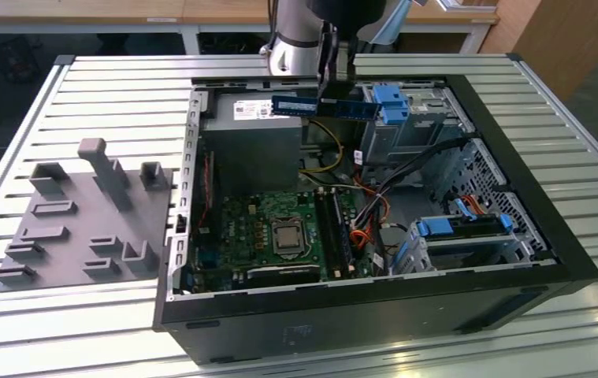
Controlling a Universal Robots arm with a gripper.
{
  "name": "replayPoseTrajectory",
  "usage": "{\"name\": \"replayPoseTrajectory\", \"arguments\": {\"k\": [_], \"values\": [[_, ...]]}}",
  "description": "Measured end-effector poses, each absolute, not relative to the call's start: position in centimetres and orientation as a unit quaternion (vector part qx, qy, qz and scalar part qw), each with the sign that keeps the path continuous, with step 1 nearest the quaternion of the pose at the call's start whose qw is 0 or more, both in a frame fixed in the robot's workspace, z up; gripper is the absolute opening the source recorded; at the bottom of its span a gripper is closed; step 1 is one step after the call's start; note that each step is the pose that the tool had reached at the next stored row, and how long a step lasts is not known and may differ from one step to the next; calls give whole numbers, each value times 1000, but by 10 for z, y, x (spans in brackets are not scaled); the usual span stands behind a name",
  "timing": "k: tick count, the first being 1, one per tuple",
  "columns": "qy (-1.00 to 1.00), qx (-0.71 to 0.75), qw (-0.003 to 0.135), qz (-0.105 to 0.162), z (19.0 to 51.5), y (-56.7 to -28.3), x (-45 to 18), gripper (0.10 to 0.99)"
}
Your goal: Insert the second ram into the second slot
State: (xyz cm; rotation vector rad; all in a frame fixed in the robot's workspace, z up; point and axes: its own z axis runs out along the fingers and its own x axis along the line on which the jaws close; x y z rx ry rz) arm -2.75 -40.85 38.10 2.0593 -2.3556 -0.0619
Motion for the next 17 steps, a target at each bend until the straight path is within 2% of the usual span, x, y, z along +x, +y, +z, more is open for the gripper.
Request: {"name": "replayPoseTrajectory", "arguments": {"k": [17], "values": [[-758, 652, 6, -20, 381, -409, -28, 141]]}}
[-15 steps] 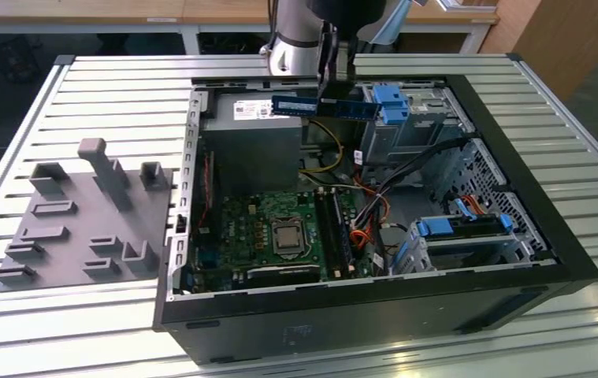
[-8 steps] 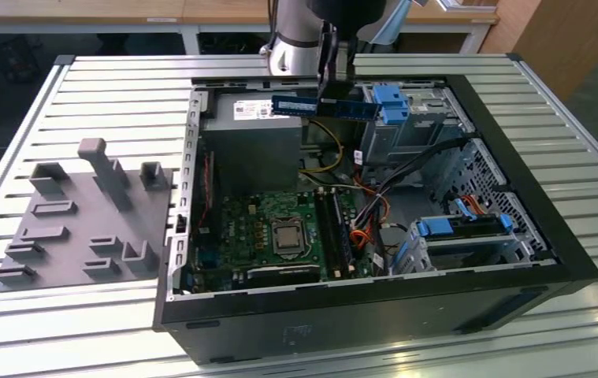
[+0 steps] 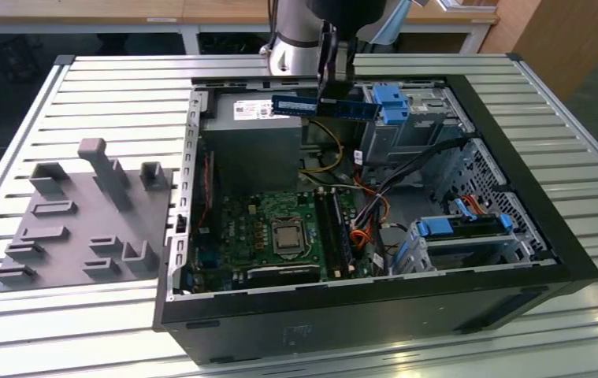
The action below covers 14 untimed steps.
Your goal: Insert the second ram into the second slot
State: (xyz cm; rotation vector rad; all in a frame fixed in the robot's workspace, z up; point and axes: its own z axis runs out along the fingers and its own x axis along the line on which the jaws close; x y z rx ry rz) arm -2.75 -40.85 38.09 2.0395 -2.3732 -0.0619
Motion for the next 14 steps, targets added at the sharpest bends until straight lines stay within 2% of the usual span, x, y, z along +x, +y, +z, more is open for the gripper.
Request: {"name": "replayPoseTrajectory", "arguments": {"k": [14], "values": [[-762, 647, 6, -20, 381, -409, -28, 141]]}}
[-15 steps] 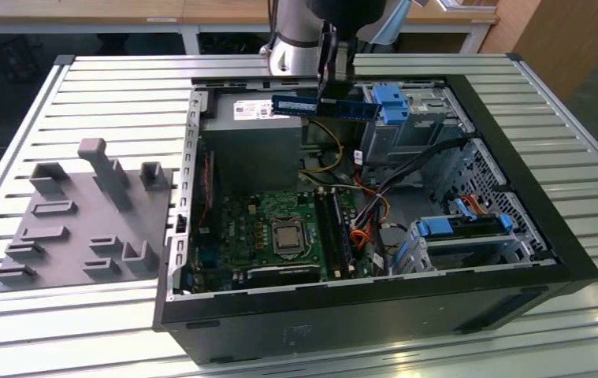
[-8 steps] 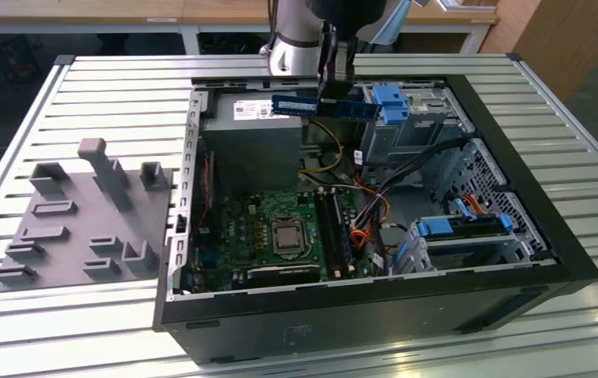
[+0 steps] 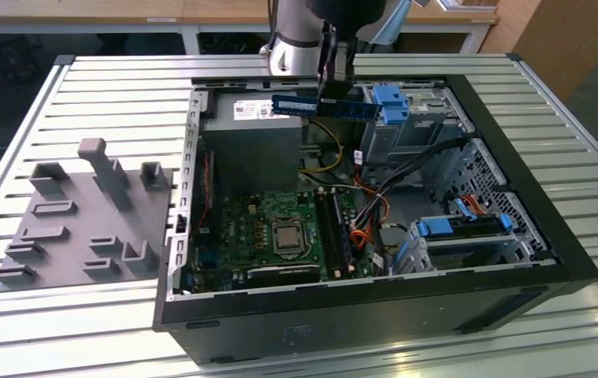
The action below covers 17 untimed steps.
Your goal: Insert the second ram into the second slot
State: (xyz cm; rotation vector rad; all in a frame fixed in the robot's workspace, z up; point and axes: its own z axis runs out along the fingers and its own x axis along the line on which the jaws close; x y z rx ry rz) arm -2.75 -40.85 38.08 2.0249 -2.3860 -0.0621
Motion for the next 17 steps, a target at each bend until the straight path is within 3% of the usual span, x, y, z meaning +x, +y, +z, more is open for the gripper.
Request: {"name": "replayPoseTrajectory", "arguments": {"k": [17], "values": [[-768, 640, 6, -20, 381, -409, -28, 141]]}}
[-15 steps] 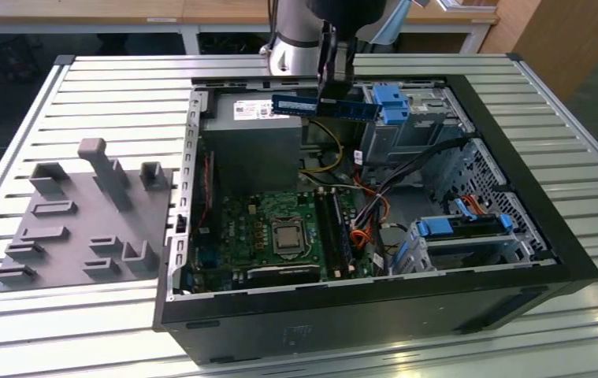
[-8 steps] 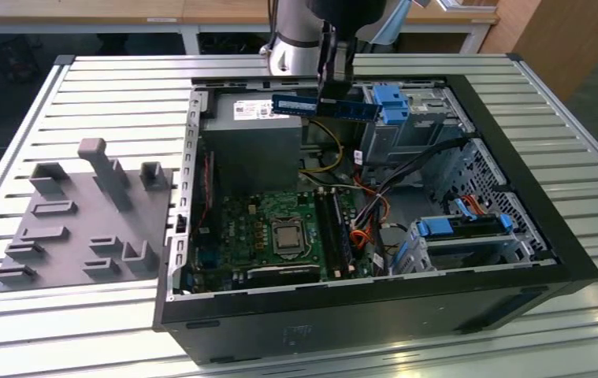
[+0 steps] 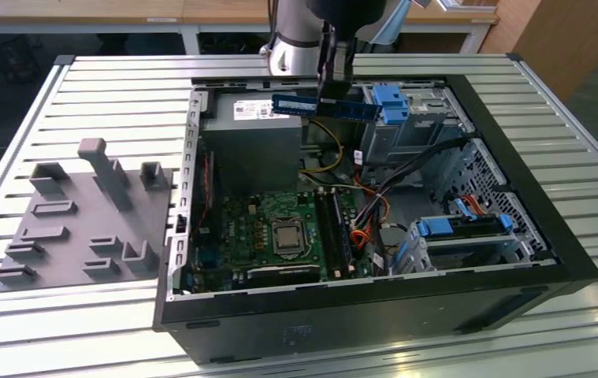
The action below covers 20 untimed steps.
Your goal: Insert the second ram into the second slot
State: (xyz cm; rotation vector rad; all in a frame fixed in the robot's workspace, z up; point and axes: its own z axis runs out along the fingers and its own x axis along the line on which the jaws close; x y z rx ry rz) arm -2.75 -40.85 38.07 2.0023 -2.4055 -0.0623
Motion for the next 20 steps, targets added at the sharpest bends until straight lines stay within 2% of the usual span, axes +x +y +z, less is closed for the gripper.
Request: {"name": "replayPoseTrajectory", "arguments": {"k": [20], "values": [[-777, 629, 5, -20, 381, -409, -28, 141]]}}
